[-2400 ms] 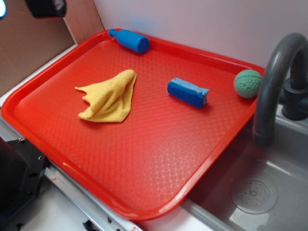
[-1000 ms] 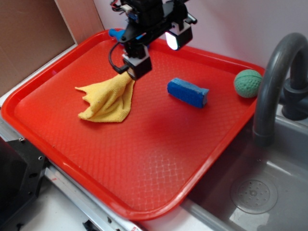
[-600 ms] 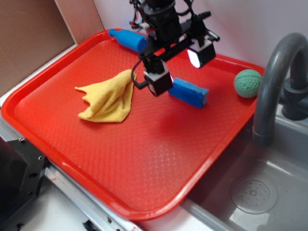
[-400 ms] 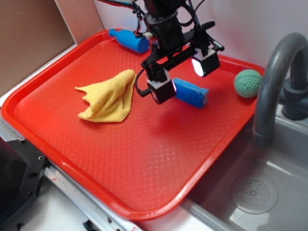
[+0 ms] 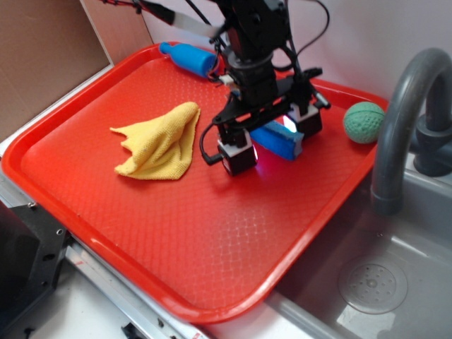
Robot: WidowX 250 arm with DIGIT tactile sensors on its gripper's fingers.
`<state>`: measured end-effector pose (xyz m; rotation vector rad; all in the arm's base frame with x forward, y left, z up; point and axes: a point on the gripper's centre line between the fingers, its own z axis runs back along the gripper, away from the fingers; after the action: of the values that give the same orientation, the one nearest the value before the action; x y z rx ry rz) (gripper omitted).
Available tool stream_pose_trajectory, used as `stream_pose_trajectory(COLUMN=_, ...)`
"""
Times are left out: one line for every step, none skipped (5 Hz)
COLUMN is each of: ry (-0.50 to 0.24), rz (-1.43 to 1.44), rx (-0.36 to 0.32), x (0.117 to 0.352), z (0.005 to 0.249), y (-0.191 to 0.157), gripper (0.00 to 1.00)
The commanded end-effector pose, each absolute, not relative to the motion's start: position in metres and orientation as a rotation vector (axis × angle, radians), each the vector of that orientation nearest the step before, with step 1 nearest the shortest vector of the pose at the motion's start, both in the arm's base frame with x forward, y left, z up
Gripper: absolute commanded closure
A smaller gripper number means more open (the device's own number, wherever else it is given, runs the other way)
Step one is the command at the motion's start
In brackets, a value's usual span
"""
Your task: Grab the blue sponge.
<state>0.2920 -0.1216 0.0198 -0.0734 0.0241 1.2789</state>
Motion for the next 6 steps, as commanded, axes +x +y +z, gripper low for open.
stream_pose_trajectory(ry=0.042, rz=1.277, rx=-0.112, x=0.301, z=0.021, y=-0.117, gripper=1.0)
stream_pose_trajectory(ry=0.032, rz=1.256, rx=-0.1, x=0.3, z=0.025, y=-0.118, gripper=1.0)
stream_pose_trajectory(ry=-0.06, rz=1.111, rx=-0.041, x=0.298, z=0.055, y=-0.11, gripper=1.0)
stream_pose_trajectory(ry=-0.06, rz=0.896, rx=-0.063, x=0.295, z=0.096, y=-0.084, gripper=1.0)
stream_pose_trajectory(ry=-0.041, rz=0.741, rx=-0.068, x=0.284, z=0.138, y=-0.06, gripper=1.0)
stream_pose_trajectory(ry=-0.019, rz=0.599, rx=-0.136, x=0.261, z=0.18, y=-0.046, gripper=1.0)
